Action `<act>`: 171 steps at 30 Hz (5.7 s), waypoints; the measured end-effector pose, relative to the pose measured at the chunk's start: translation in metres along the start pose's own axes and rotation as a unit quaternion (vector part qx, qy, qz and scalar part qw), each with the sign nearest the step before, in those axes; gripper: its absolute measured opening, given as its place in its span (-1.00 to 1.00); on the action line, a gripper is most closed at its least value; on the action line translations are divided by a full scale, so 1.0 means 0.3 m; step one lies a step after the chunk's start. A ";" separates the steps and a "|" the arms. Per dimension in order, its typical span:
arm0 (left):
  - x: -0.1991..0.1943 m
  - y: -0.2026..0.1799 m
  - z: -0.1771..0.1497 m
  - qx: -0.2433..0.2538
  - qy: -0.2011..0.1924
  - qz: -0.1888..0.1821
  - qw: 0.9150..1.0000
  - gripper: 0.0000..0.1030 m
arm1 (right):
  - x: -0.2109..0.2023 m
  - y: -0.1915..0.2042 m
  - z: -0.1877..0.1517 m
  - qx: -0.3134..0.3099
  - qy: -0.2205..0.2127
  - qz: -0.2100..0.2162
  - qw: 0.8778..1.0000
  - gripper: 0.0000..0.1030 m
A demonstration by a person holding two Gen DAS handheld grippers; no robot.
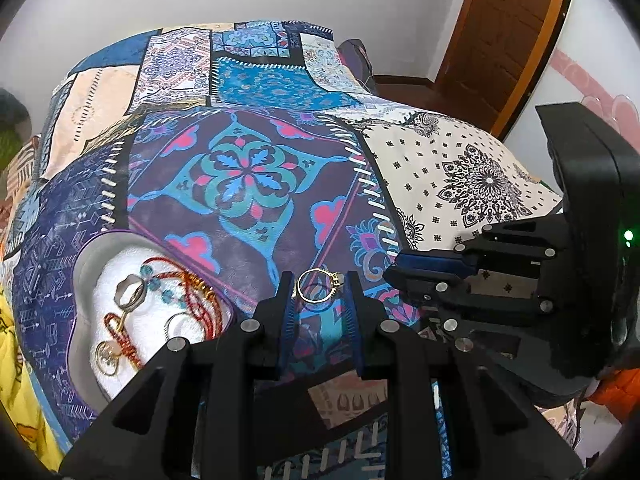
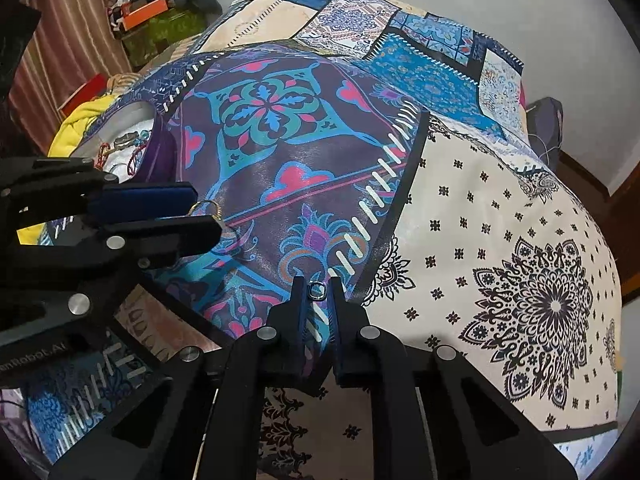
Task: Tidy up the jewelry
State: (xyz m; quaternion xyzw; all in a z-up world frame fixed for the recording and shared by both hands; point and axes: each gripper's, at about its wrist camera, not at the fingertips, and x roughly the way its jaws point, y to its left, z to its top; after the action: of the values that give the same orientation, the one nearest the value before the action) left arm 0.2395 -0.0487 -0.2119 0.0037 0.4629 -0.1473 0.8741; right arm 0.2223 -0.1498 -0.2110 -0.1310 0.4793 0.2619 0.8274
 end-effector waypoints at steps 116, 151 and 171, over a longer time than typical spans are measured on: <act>-0.785 0.200 -0.124 -0.043 -0.219 0.116 0.968 0.12 | -0.552 0.350 0.160 0.004 -0.234 0.028 0.972 -0.13; -1.227 -0.071 -0.328 -0.038 -0.407 0.181 0.894 0.94 | -0.984 0.499 -0.078 0.040 -0.441 -0.065 0.894 0.98; -1.192 -0.066 -0.322 -0.038 -0.396 0.185 0.899 0.97 | -0.987 0.501 -0.101 0.044 -0.427 -0.066 0.901 0.98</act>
State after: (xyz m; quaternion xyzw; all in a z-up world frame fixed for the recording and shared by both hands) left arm -0.0327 0.0372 0.0253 -0.0027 0.0745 0.0454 0.9962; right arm -0.0030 -0.1305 0.0340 -0.0013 0.0810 0.2163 0.9730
